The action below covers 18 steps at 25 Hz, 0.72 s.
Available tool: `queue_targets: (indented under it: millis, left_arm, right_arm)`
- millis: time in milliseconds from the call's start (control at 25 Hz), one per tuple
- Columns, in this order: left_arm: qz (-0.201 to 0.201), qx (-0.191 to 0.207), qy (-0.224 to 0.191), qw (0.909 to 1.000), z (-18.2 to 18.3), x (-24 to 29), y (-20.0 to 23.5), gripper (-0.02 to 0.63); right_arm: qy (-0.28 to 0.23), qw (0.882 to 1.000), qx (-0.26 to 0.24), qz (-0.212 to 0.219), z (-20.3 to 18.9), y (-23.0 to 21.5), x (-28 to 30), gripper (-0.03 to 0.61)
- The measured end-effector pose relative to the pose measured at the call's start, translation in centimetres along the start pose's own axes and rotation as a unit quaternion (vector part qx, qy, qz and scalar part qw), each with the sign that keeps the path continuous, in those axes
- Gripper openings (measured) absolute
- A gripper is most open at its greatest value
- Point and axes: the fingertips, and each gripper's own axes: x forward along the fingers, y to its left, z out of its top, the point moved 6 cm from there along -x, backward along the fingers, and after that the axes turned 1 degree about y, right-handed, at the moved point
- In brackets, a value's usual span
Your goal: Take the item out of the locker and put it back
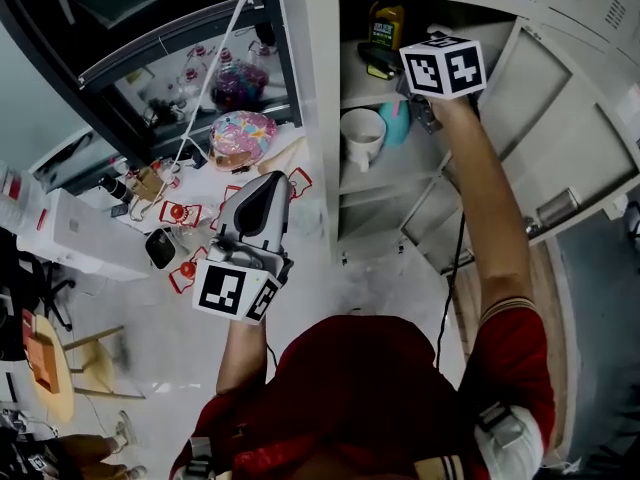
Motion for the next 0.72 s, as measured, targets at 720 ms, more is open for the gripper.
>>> queue_targets:
  millis: [720]
  left_arm:
    - [-0.02, -0.009, 0.004, 0.9997, -0.7, 1.0, -0.3, 0.006]
  right_arm:
    - [0.025, 0.986, -0.13, -0.1, 0.2, 0.8, -1.3, 0.204]
